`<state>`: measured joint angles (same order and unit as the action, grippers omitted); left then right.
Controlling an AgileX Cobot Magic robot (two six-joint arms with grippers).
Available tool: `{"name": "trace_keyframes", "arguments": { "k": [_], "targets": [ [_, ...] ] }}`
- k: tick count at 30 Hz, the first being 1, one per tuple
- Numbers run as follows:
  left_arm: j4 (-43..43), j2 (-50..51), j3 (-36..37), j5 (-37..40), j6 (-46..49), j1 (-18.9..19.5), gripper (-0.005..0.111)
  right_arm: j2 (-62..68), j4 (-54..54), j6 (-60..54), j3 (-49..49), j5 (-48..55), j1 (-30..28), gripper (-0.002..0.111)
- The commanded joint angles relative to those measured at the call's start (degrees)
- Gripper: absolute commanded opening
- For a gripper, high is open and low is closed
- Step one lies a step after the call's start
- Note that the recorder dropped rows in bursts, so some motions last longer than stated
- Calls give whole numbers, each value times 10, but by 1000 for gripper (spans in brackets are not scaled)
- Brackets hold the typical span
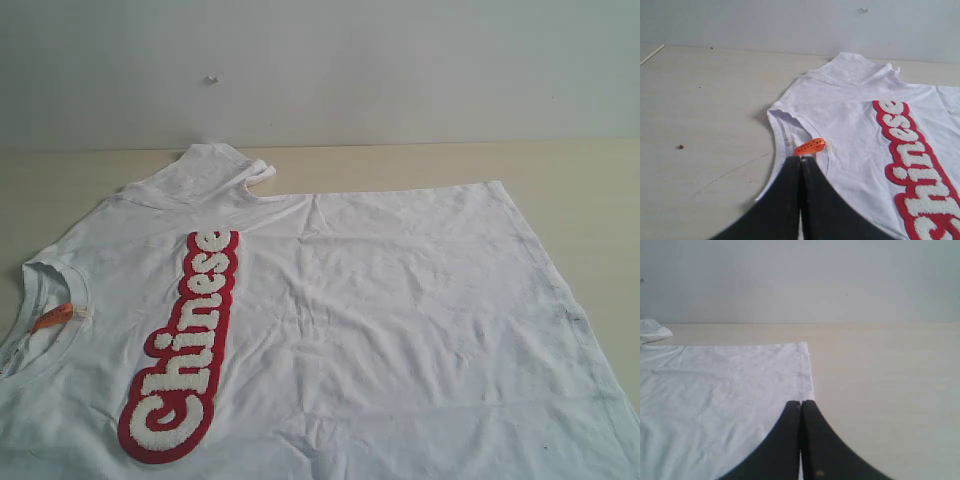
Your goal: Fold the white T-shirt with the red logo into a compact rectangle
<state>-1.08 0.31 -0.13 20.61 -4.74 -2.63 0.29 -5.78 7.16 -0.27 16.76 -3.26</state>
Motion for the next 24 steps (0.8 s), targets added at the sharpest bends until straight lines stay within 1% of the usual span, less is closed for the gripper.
{"name": "trace_keyframes", "arguments": {
  "k": [1, 21, 24],
  "targets": [
    [-2, -3, 1, -9, 1, 2, 0, -3, -2, 0, 3, -6, -4, 0],
    [-2, -3, 1, -9, 1, 2, 0, -3, -2, 0, 3, -6, -4, 0],
    [1, -3, 1, -19, -3, 2, 0, -3, -2, 0, 3, -6, -4, 0]
  ]
}}
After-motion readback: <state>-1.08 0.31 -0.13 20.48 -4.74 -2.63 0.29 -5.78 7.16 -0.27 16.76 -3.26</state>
